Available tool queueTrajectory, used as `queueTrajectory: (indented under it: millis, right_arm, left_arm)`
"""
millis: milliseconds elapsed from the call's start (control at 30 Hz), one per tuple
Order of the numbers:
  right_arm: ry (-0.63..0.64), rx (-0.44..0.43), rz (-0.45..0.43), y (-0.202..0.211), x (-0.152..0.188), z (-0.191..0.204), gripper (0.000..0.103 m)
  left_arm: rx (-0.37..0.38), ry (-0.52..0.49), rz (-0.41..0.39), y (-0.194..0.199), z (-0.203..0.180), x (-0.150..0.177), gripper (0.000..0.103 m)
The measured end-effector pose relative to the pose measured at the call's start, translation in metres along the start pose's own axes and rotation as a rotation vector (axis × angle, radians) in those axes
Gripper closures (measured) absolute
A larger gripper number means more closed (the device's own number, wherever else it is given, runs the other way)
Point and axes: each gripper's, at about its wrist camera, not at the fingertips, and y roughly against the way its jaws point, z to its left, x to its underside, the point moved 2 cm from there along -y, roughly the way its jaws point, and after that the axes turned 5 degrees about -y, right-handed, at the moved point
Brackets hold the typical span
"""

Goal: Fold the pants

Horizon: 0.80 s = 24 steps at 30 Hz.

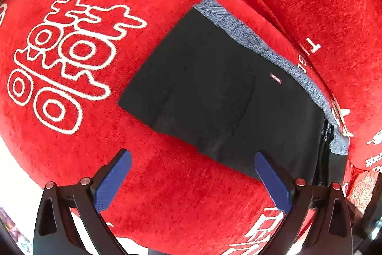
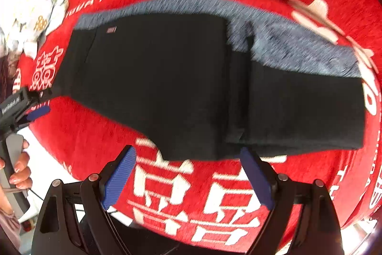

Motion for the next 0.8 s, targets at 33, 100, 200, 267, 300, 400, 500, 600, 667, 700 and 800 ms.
queueTrajectory:
  millis: [33, 100, 200, 267, 300, 400, 500, 600, 667, 700, 800]
  right_arm:
    - [-0.006, 0.010, -0.011, 0.000, -0.002, -0.004, 0.012]
    - [-0.013, 0.041, -0.031, -0.001, -0.008, -0.013, 0.012]
    - [-0.020, 0.073, -0.032, -0.008, -0.019, -0.025, 0.013]
    - [-0.008, 0.088, -0.036, -0.014, -0.026, -0.028, 0.014]
    - [0.003, 0.105, -0.031, -0.017, -0.028, -0.027, 0.016]
    - [0.028, 0.173, -0.014, -0.029, -0.032, -0.031, 0.032]
    - [0.010, 0.173, -0.017, -0.031, -0.032, -0.038, 0.046]
    - [0.023, 0.143, -0.023, -0.029, -0.037, -0.036, 0.065]
    - [0.011, 0.111, -0.026, -0.025, -0.039, -0.037, 0.069]
    - [-0.007, 0.093, -0.024, -0.025, -0.039, -0.040, 0.069]
    - [-0.036, 0.055, -0.028, -0.022, -0.038, -0.047, 0.069]
  left_arm:
    - [-0.004, -0.002, 0.002, 0.000, 0.001, 0.002, 0.000]
    - [-0.001, -0.004, 0.009, 0.001, 0.003, 0.007, 0.000]
    - [0.005, -0.021, 0.015, 0.000, -0.007, 0.022, 0.000]
    - [0.003, -0.046, 0.017, 0.000, -0.018, 0.031, 0.000]
    - [0.007, -0.057, 0.020, -0.001, -0.023, 0.033, 0.000]
    - [0.019, -0.072, 0.038, -0.004, -0.034, 0.037, 0.000]
    - [0.020, -0.092, 0.036, -0.005, -0.045, 0.039, 0.000]
    - [0.014, -0.109, 0.037, -0.009, -0.053, 0.039, 0.000]
    - [0.016, -0.106, 0.032, -0.010, -0.056, 0.039, 0.000]
    - [0.017, -0.102, 0.028, -0.012, -0.059, 0.039, 0.000]
    - [0.019, -0.090, 0.035, -0.015, -0.063, 0.038, 0.000]
